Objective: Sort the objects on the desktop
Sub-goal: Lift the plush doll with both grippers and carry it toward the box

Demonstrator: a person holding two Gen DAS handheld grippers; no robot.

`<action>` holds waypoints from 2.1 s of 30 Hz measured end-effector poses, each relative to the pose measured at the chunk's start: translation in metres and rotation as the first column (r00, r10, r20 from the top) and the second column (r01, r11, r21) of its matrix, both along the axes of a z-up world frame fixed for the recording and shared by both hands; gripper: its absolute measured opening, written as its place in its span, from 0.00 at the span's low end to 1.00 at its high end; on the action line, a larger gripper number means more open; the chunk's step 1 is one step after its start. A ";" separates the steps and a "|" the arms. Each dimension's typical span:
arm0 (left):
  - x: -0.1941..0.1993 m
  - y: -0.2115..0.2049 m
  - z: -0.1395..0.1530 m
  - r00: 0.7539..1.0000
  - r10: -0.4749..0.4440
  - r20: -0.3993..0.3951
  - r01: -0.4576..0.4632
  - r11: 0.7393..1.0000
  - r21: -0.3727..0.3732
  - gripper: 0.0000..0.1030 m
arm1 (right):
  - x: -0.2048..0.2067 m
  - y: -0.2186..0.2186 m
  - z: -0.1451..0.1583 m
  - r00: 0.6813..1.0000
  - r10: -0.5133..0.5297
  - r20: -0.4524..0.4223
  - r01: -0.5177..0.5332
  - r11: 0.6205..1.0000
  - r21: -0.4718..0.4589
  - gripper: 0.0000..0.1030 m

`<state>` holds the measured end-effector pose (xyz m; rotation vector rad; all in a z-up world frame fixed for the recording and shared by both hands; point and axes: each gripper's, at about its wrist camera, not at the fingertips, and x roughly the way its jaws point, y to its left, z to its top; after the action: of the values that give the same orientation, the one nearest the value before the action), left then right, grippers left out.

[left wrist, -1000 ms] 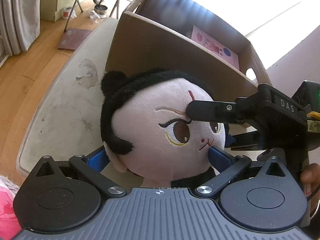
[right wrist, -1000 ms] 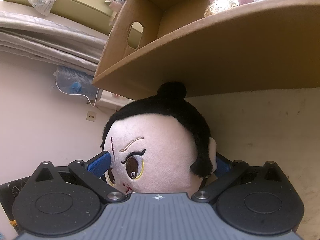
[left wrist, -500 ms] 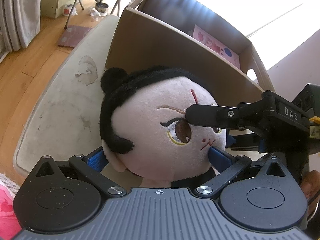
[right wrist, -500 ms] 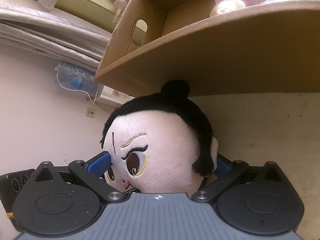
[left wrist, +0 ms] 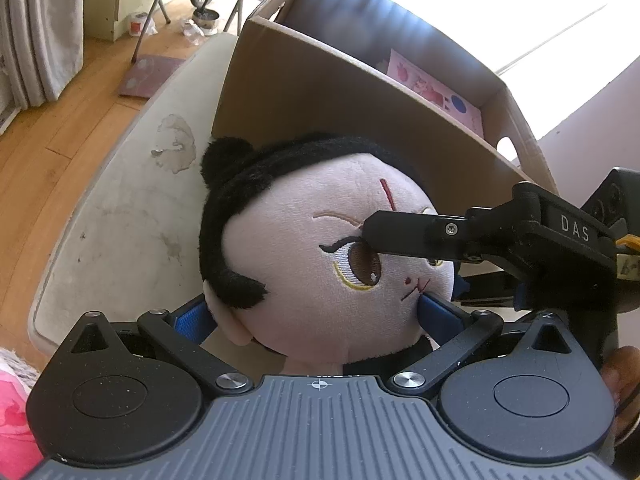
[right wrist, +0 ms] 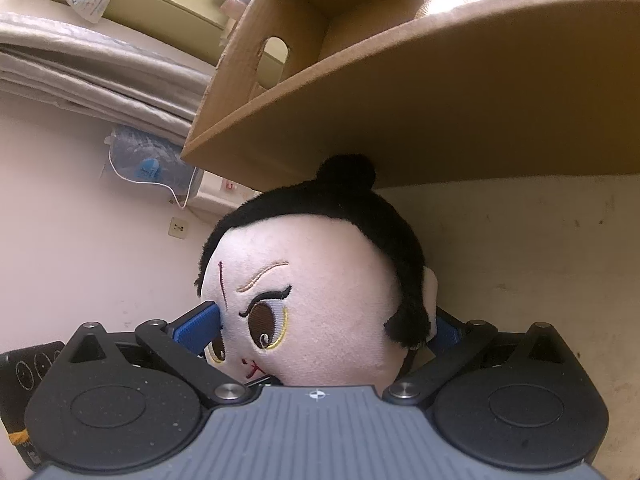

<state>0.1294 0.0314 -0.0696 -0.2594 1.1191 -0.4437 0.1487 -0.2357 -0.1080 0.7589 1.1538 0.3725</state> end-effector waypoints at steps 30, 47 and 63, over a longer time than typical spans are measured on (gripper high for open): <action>-0.012 -0.012 0.022 0.999 -0.003 0.034 0.001 0.999 0.050 1.00 | -0.008 0.009 0.015 0.999 0.013 -0.032 -0.012 0.999 0.031 1.00; -0.028 -0.002 0.053 0.992 0.043 0.121 -0.052 0.996 0.072 1.00 | -0.009 0.027 0.043 0.998 0.052 0.031 -0.054 0.997 0.062 1.00; -0.004 0.005 0.136 0.948 0.076 0.308 -0.113 0.988 0.105 1.00 | 0.033 0.044 0.134 0.979 0.088 0.186 -0.106 0.990 0.091 1.00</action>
<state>0.1249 0.0361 0.0662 -0.1314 0.8241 -0.3162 0.1818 -0.1917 0.0259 0.7413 1.0082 0.5734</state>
